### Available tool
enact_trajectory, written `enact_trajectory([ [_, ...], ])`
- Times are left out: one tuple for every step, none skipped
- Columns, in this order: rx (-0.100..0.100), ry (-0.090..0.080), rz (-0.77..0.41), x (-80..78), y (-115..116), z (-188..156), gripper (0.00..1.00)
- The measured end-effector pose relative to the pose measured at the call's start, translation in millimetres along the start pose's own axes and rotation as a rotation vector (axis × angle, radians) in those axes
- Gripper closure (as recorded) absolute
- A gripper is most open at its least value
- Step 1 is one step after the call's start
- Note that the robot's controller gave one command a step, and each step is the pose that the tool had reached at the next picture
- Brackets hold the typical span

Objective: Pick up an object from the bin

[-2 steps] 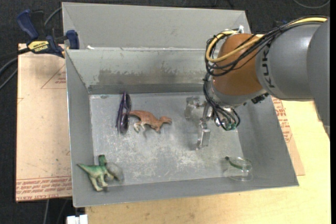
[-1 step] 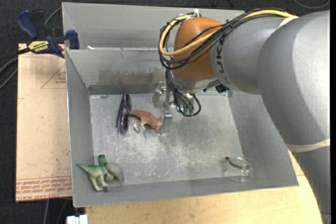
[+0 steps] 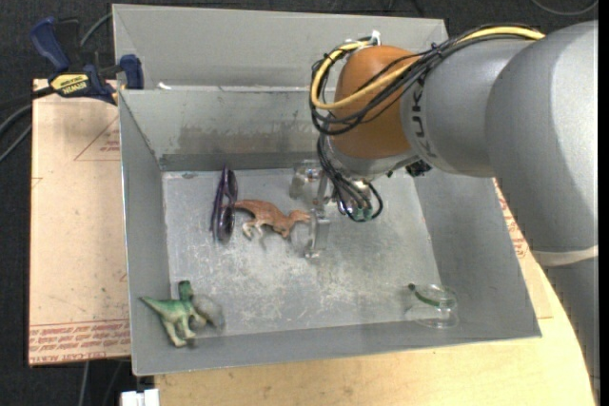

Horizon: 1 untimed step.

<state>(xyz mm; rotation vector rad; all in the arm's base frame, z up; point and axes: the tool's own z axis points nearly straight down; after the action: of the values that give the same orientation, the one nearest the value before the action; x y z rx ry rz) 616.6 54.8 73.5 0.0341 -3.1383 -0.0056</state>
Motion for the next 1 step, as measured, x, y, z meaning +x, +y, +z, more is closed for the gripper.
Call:
enact_trajectory([
  [-0.004,-0.01,0.373,8.2,85.2,3.0,1.0],
])
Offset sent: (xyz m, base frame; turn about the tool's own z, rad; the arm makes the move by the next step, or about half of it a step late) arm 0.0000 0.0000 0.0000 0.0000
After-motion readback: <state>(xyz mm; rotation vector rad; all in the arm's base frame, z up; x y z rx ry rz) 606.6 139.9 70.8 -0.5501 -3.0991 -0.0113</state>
